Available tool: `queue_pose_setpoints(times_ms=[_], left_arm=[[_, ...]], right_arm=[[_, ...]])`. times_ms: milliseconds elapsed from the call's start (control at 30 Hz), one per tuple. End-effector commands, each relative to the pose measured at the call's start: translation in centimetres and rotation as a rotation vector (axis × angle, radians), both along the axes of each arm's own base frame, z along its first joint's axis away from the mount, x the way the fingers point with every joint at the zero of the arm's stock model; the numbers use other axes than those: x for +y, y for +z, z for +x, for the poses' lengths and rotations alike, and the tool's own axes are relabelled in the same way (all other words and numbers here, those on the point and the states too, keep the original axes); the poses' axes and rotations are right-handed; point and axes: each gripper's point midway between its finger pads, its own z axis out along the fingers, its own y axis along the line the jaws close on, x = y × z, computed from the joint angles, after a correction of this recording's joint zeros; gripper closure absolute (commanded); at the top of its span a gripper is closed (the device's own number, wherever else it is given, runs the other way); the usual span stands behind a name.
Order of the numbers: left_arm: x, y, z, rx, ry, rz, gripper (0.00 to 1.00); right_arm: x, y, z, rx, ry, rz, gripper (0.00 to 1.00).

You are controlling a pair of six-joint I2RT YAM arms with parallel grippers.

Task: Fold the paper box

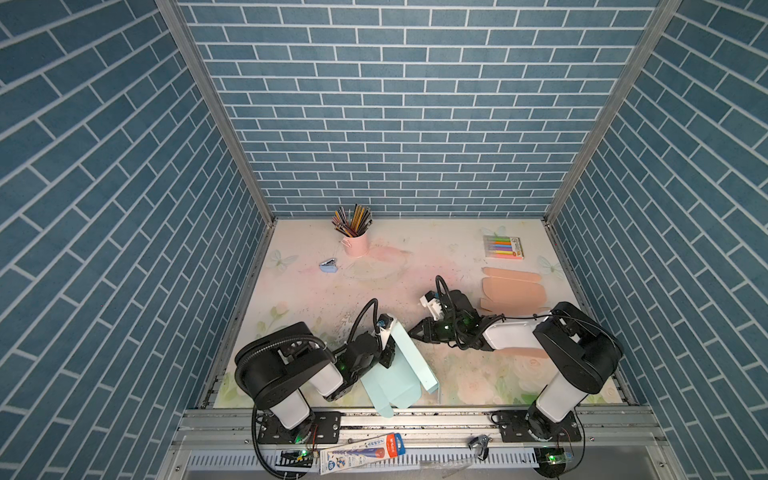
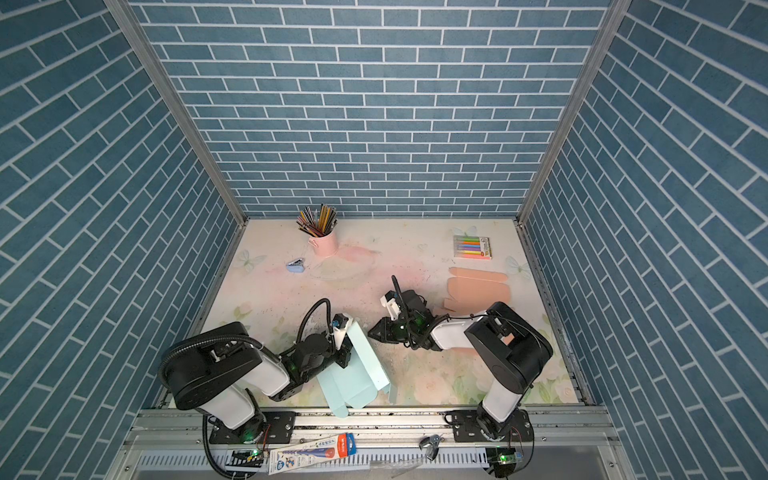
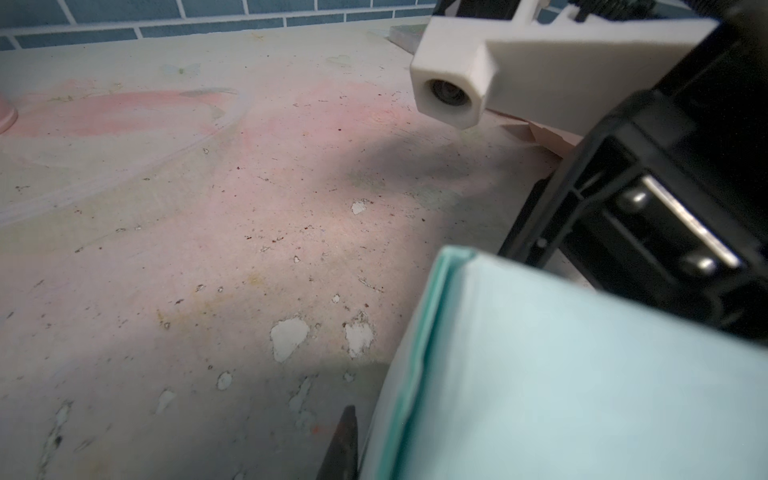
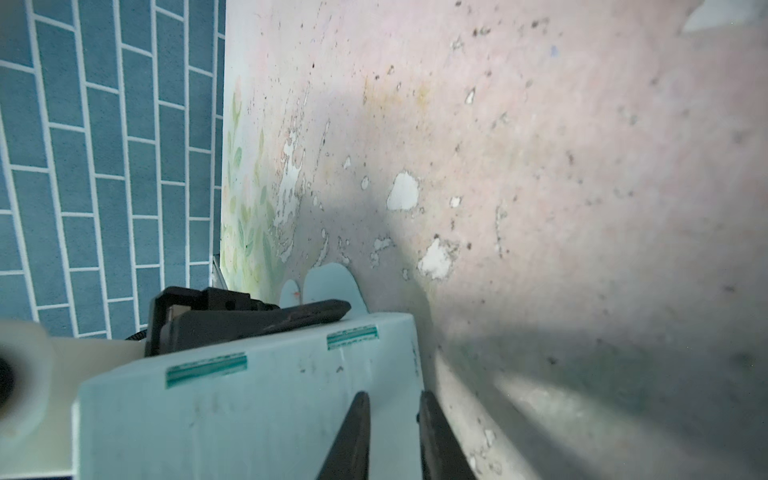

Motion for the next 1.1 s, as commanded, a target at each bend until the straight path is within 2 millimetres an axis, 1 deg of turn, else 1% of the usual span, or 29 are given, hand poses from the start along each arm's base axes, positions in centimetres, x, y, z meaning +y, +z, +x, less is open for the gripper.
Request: queue_pose_setpoints(times_ms=[0,167,333,567,967,1067], left_arm=[[-0.1,1.1,0.2,-0.019,0.009,-0.043,0.81],[-0.2,1.4,0.0,-0.025,-0.001,-0.041,0.77],[-0.3,1.4,-0.2,-0.024,-0.007,-0.036,0.68],[-0.1,1.4,-0.3,-0.023,-0.005,-0.037,0.67],[-0.4,2.2,-0.3,-0.038,-0.018,-0.036,0.77],[-0.6,2.4,-0.2,-0.041,-0.021,-0.036,0.82]], right_arm=[[0.2,0.5,-2.7,0.078,0.077,0.023,0.77],[0.3,0.7,-2.2,0.064,0.072,0.019,0.77],[0.6,0.9,-1.6,0.052,0.068,0.020,0.77],[0.5,1.2,-0.9,0.026,0.071,0.006,0.78],[0.5,1.5,-0.6,0.008,0.084,-0.005,0.78],[0.6,1.7,-0.6,0.007,0.087,-0.005,0.78]])
